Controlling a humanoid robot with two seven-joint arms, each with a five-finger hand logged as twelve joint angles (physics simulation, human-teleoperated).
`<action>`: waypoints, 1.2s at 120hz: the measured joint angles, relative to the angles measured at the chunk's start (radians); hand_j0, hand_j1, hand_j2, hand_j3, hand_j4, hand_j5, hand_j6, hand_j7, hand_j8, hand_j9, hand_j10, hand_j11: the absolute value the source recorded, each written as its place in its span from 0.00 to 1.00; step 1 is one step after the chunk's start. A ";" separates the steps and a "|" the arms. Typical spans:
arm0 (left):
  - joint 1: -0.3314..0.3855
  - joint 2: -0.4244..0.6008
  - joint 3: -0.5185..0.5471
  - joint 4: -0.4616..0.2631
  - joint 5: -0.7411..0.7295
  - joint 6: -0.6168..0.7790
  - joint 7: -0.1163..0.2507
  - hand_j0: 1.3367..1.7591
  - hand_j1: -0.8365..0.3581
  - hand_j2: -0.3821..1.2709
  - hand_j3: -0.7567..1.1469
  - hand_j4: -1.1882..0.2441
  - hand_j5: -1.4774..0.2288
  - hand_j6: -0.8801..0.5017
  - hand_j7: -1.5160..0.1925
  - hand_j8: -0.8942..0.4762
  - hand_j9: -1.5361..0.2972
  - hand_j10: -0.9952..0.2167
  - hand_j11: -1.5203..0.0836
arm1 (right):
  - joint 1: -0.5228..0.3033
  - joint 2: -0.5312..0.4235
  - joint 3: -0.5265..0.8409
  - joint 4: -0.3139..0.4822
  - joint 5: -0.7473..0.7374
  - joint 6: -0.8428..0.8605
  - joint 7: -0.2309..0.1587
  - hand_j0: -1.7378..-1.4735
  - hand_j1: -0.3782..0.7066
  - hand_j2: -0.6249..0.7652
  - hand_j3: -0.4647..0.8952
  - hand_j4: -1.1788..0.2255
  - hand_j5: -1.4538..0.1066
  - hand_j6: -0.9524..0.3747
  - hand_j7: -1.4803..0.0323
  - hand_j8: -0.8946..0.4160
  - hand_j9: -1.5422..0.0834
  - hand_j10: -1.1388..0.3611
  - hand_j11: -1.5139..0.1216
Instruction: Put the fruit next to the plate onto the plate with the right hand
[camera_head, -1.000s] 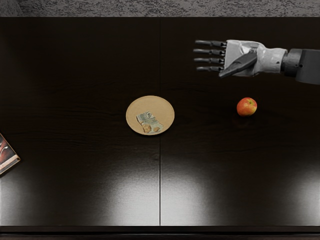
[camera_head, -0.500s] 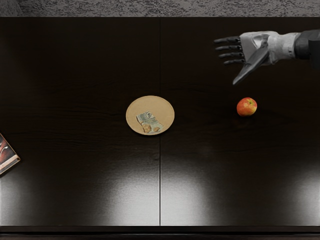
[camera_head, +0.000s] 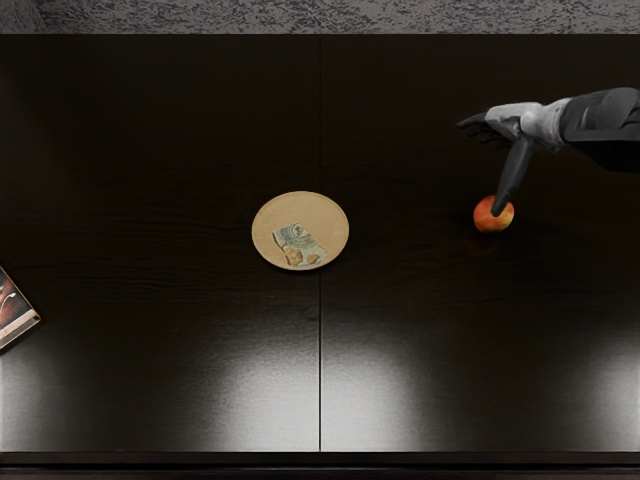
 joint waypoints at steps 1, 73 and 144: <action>0.000 0.000 0.000 0.000 0.000 0.000 0.000 0.76 0.76 0.26 0.40 0.67 0.69 0.47 0.71 0.48 0.67 0.63 0.76 | 0.000 0.000 -0.004 0.003 -0.004 -0.008 -0.002 0.30 0.07 0.44 0.34 0.81 0.90 0.68 0.94 0.65 0.92 0.73 0.89; 0.000 0.000 0.000 0.000 0.000 0.000 0.000 0.76 0.76 0.26 0.40 0.67 0.69 0.47 0.71 0.48 0.67 0.63 0.76 | 0.002 0.080 -0.267 0.004 -0.143 -0.329 -0.022 0.30 0.08 0.44 0.34 0.80 0.89 0.67 0.93 0.64 0.91 0.72 0.88; 0.000 0.000 0.000 0.000 0.000 0.000 0.000 0.76 0.76 0.26 0.40 0.67 0.69 0.47 0.71 0.48 0.67 0.63 0.76 | -0.007 0.145 -0.387 -0.065 -0.146 -0.417 -0.022 0.30 0.16 0.43 0.34 0.75 0.83 0.62 0.88 0.59 0.85 0.68 0.83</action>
